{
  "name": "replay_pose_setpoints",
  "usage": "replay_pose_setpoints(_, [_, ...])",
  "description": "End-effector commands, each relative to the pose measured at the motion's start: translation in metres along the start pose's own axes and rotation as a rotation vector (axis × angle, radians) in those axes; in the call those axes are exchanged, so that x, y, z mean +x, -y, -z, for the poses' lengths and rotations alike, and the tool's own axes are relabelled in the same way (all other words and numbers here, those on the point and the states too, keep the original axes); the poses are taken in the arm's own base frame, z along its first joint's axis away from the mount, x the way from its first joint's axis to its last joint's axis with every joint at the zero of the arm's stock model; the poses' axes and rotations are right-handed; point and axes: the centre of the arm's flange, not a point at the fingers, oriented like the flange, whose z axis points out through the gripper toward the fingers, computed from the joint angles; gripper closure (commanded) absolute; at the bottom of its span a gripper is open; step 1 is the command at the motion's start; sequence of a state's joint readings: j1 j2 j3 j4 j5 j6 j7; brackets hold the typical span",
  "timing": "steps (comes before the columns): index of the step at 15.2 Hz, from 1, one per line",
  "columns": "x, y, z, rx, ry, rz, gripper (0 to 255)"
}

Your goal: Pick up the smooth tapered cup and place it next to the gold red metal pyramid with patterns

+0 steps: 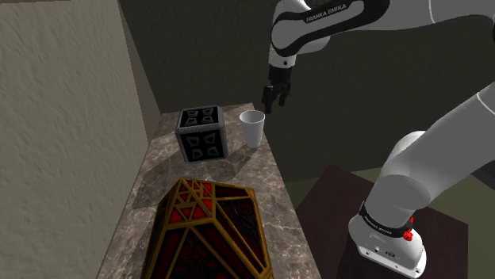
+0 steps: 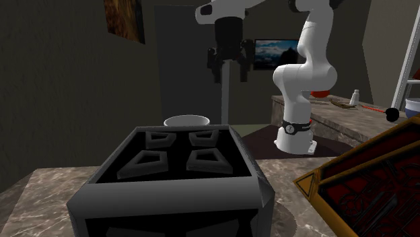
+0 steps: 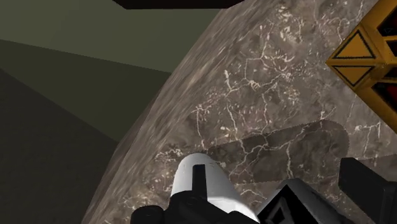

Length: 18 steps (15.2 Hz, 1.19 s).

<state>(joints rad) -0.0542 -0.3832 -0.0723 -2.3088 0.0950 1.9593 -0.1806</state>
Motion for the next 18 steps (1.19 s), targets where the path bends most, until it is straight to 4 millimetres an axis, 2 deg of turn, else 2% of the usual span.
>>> replay_pose_setpoints(1, [0.021,-0.014,-0.013,0.006,-0.003,-0.010,0])
replay_pose_setpoints(12, [0.122,-0.098,-0.079,0.042,-0.016,-0.068,0])
replay_pose_setpoints(18, [0.124,-0.098,-0.106,0.043,-0.016,-0.068,0])
